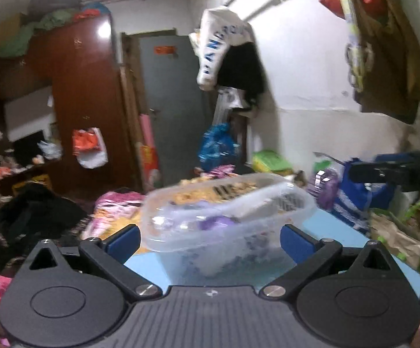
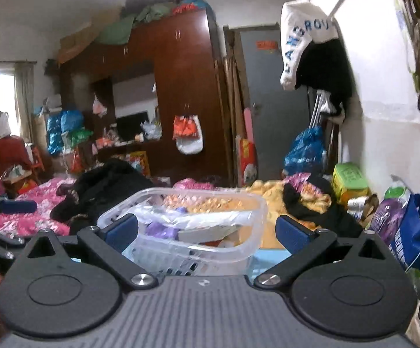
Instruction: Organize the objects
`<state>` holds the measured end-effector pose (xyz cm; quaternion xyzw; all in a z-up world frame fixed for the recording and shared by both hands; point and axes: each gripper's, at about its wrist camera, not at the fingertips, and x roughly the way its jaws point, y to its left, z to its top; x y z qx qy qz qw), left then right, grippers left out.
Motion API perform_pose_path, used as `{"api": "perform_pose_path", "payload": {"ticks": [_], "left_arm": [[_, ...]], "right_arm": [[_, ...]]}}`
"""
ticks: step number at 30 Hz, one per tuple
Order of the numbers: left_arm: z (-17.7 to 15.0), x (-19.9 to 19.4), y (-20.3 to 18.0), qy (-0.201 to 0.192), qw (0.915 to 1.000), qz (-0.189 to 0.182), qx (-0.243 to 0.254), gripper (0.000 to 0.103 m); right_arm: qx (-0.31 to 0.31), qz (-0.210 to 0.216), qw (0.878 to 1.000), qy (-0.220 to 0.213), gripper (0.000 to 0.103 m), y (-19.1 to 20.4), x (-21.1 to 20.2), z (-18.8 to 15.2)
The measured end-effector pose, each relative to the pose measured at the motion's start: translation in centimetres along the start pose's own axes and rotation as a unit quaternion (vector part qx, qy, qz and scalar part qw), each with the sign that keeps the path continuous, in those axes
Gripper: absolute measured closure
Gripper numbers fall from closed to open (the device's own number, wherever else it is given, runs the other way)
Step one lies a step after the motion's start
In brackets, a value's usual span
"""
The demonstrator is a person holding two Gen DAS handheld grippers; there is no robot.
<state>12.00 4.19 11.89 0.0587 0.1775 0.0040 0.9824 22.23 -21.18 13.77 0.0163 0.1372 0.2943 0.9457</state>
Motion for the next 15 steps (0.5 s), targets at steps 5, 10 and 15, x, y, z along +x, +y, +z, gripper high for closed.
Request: {"api": "perform_pose_path", "payload": {"ticks": [5, 10, 15], "left_arm": [[0.3, 3.5, -0.1, 0.024, 0.9990, -0.017, -0.033, 0.000], [-0.4, 5.6, -0.6, 0.044, 0.9985, -0.012, -0.032, 0.000], [-0.9, 5.6, -0.6, 0.047, 0.9982, -0.005, -0.038, 0.000]], "right_arm": [[0.009, -0.010, 0.998, 0.056, 0.000, -1.0, 2.8, -1.0], [0.009, -0.020, 0.998, 0.066, 0.000, -1.1, 3.1, -2.1], [0.011, -0.017, 0.997, 0.073, 0.000, -1.0, 2.7, -2.7]]}}
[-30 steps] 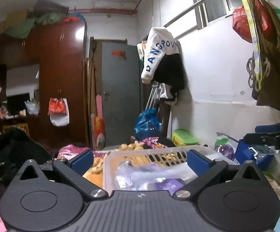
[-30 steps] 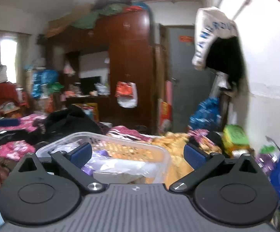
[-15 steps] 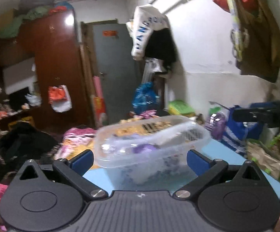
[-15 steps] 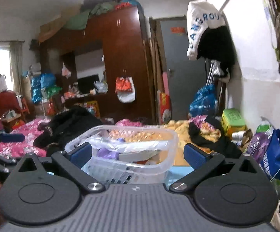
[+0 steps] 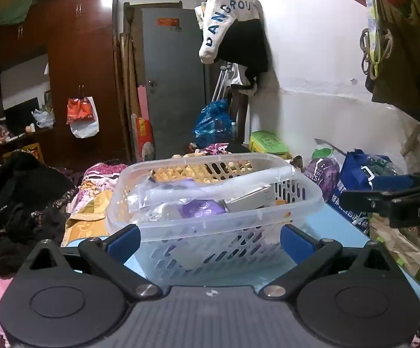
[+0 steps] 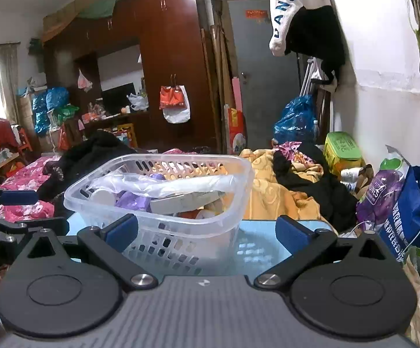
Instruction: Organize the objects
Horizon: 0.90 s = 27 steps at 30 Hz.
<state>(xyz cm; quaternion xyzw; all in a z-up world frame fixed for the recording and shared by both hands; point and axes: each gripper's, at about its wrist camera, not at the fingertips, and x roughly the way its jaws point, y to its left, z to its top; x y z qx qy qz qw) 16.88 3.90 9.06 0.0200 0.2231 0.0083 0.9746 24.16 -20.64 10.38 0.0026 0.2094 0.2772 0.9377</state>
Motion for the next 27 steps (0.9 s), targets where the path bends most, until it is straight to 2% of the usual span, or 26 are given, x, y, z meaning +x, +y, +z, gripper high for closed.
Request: {"api": "perform_pose_path", "payload": {"ticks": [17, 27], "left_arm": [[0.1, 0.2, -0.9, 0.001, 0.9999, 0.009, 0.008, 0.000], [0.0, 0.3, -1.4, -0.002, 0.9999, 0.009, 0.010, 0.000]], "right_arm": [[0.013, 0.001, 1.000, 0.005, 0.000, -0.5, 0.1, -0.1], [0.000, 0.003, 1.000, 0.006, 0.000, 0.0, 0.1, -0.3]]}}
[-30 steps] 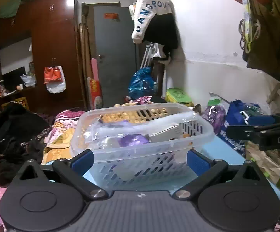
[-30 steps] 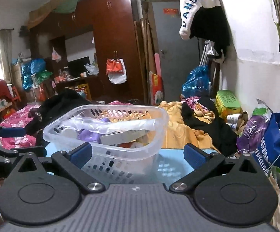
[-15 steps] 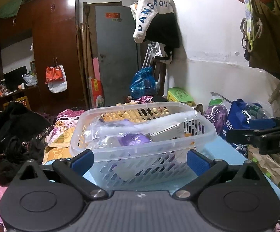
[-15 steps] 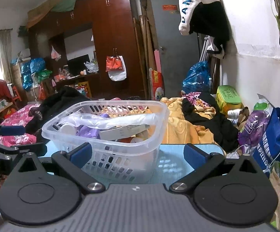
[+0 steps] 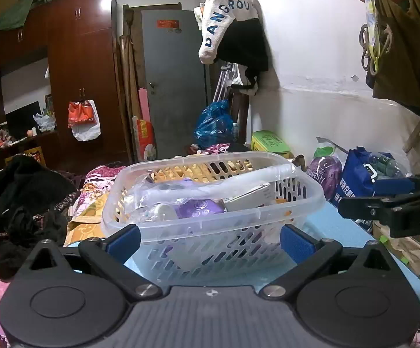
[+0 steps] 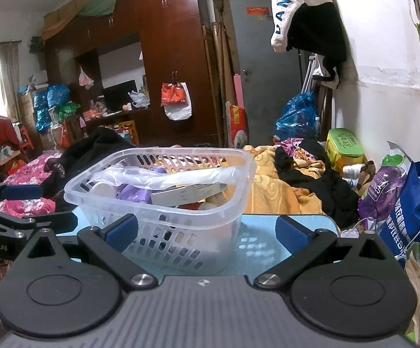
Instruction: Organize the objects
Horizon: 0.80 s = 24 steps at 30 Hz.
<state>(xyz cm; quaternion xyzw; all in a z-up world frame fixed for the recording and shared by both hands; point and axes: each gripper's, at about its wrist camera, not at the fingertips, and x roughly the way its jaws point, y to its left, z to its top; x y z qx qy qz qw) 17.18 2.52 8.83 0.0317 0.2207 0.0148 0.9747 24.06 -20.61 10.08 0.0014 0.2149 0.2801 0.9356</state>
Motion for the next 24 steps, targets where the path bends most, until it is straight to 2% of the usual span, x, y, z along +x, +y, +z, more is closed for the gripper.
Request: {"api": "perform_pose_path", "payload": {"ticks": [17, 21, 24], "left_arm": [[-0.5, -0.1, 0.2, -0.002, 0.9999, 0.000, -0.015, 0.000], [-1.4, -1.2, 0.3, -0.023, 0.9993, 0.018, -0.022, 0.000], [-2.5, -2.8, 0.4, -0.044, 0.9981, 0.026, -0.033, 0.000]], "right_arm": [[0.004, 0.004, 1.000, 0.000, 0.000, 0.2, -0.7, -0.7], [0.009, 0.008, 1.000, -0.014, 0.000, 0.7, -2.1, -1.7], [0.004, -0.021, 0.999, -0.039, 0.000, 1.5, -3.6, -3.0]]}}
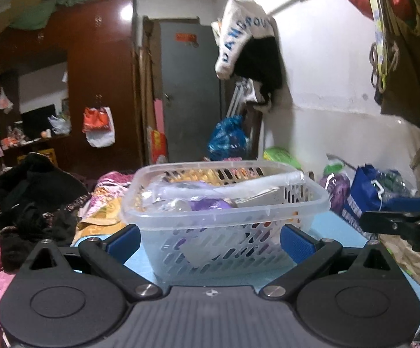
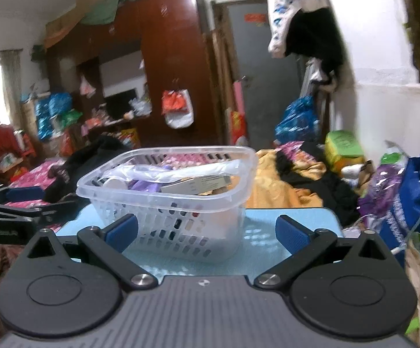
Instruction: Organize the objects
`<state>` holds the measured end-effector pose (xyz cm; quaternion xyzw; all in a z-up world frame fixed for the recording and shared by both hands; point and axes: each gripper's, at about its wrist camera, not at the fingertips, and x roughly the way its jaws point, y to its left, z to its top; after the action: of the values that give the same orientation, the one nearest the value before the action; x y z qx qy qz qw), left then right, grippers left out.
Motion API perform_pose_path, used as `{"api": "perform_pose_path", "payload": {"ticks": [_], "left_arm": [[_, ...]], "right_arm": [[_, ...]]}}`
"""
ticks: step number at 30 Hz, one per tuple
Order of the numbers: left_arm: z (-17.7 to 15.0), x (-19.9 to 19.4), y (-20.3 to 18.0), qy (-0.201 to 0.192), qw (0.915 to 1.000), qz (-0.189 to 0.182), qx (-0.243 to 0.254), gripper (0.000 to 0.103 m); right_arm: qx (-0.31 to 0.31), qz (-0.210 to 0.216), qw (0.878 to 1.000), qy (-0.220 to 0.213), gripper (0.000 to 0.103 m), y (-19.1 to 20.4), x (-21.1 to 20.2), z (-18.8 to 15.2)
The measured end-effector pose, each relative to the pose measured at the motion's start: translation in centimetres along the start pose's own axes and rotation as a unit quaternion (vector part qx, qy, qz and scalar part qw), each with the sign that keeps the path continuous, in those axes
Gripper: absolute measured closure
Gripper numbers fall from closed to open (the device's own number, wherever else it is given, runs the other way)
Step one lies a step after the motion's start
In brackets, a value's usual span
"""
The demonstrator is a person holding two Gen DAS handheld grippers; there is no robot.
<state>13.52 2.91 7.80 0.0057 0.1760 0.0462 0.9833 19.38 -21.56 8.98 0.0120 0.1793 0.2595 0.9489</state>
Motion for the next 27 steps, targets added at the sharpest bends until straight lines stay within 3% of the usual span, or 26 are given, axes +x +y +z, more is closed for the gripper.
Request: {"api": "perform_pose_path", "payload": {"ticks": [3, 9, 27], "left_arm": [[-1.2, -2.3, 0.3, -0.021, 0.9996, -0.012, -0.014, 0.000], [-5.2, -6.2, -0.3, -0.049, 0.9983, -0.028, -0.015, 0.000], [-6.0, -6.7, -1.1, -0.059, 0.9976, -0.035, 0.002, 0.000]], "right_arm": [[0.002, -0.020, 0.999, -0.024, 0.000, 0.4, -1.7, -1.6], [-0.005, -0.008, 1.000, -0.015, 0.000, 1.2, -3.8, -5.6], [-0.017, 0.003, 0.999, -0.035, 0.000, 2.5, -4.7, -5.8]]}}
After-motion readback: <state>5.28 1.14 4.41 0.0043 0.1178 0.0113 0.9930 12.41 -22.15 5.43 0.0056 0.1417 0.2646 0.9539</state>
